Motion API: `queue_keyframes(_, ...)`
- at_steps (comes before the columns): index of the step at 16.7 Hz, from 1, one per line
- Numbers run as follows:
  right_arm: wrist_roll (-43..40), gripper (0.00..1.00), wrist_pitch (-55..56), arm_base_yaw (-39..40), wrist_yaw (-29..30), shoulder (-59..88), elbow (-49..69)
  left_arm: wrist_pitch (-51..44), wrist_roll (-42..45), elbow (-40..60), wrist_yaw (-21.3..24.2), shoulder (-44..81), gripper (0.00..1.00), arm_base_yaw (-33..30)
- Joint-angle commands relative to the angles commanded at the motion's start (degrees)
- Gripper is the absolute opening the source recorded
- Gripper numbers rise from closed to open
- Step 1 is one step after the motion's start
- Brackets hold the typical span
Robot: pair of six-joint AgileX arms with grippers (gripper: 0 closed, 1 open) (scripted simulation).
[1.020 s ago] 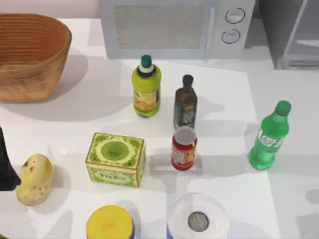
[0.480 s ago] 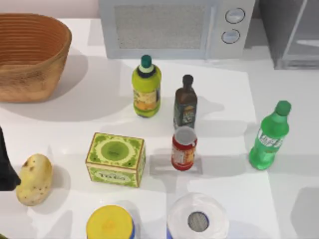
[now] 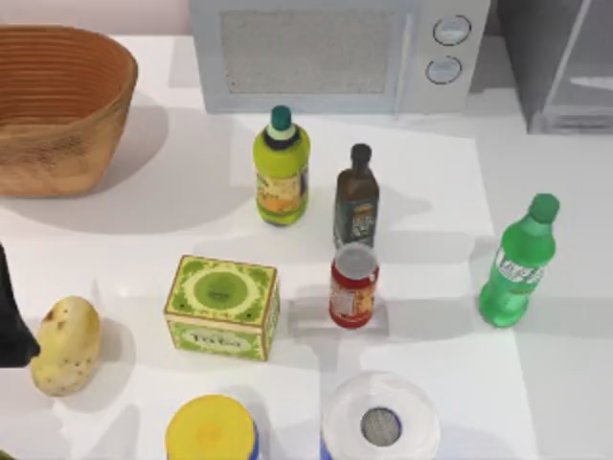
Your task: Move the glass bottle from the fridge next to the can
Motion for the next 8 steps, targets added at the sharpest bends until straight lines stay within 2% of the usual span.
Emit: queue_keyframes(8, -2.0, 1.0, -0.4, -1.9, -1.1, 2.9, 0.9, 0.0, 0.0, 0.0, 0.0, 0.0, 1.0, 0.0)
